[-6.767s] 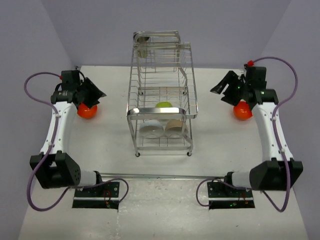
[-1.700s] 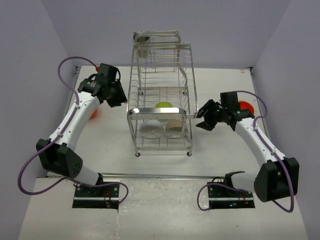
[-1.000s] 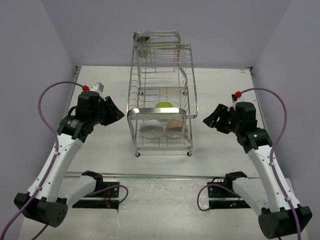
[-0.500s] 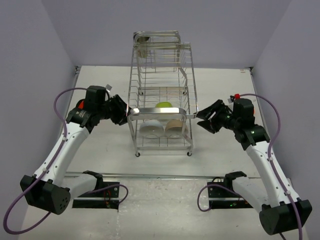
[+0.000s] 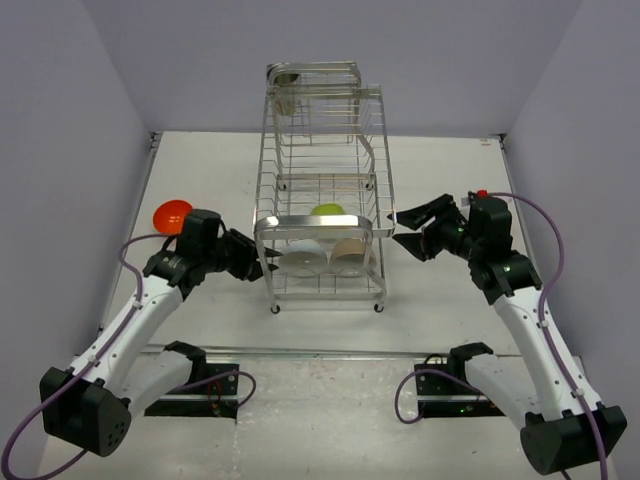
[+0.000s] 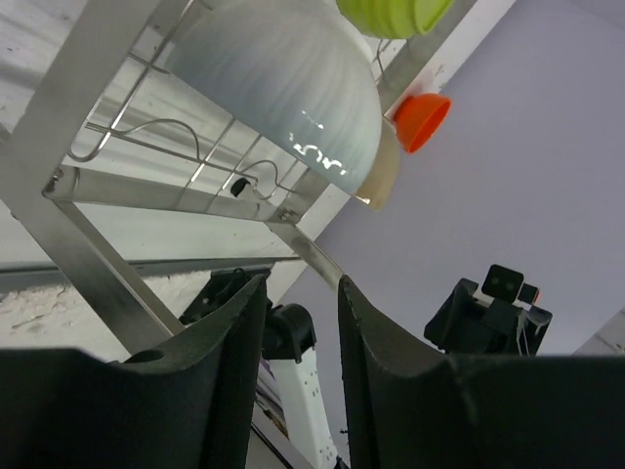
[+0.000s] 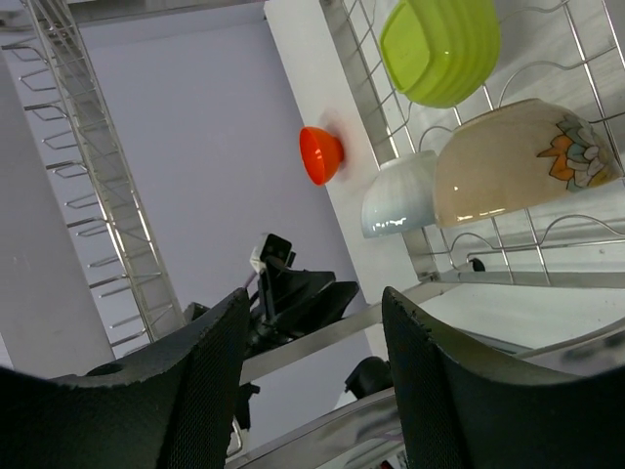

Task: Unload the bowls from the dish rack

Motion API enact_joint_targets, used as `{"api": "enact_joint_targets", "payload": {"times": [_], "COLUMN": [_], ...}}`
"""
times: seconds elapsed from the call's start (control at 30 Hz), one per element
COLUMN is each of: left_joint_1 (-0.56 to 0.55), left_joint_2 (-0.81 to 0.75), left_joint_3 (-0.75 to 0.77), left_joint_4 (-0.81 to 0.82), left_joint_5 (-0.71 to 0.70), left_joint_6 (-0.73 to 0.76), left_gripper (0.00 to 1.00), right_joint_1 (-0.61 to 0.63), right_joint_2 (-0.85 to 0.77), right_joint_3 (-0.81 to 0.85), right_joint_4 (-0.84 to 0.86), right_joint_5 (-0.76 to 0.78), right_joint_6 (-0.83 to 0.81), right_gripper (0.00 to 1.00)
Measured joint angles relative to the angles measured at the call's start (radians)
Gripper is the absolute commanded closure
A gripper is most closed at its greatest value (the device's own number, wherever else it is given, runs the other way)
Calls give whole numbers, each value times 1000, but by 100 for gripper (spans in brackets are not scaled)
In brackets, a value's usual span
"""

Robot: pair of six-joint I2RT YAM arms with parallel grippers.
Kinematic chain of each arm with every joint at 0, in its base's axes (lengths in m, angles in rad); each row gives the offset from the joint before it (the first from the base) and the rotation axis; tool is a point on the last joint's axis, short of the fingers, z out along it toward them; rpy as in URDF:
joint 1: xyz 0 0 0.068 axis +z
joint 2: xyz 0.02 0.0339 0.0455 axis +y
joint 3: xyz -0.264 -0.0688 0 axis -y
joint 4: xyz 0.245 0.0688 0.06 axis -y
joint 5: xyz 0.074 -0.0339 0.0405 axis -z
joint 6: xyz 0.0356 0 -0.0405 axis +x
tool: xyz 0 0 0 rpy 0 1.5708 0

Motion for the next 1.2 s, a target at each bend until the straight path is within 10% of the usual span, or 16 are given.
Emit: {"api": "enact_joint_targets", "payload": {"times": [0.67,1.2], "left_joint_1": [-26,-60], "left_joint_2": [78,138], "left_joint_3": [-292,-292], "left_joint_4": [572,656], "left_joint_5": [-64,-65], "left_joint_6": [-204,-249], "left_gripper": [55,54], "right_joint_1": [0,16], "right_joint_2": [39,46], "right_joint_3": [-22,-104], "right_joint_4": [64,127], "right_joint_5": [-7,-20], "right_joint_6": [-36,13], "right_gripper": [42,42]}}
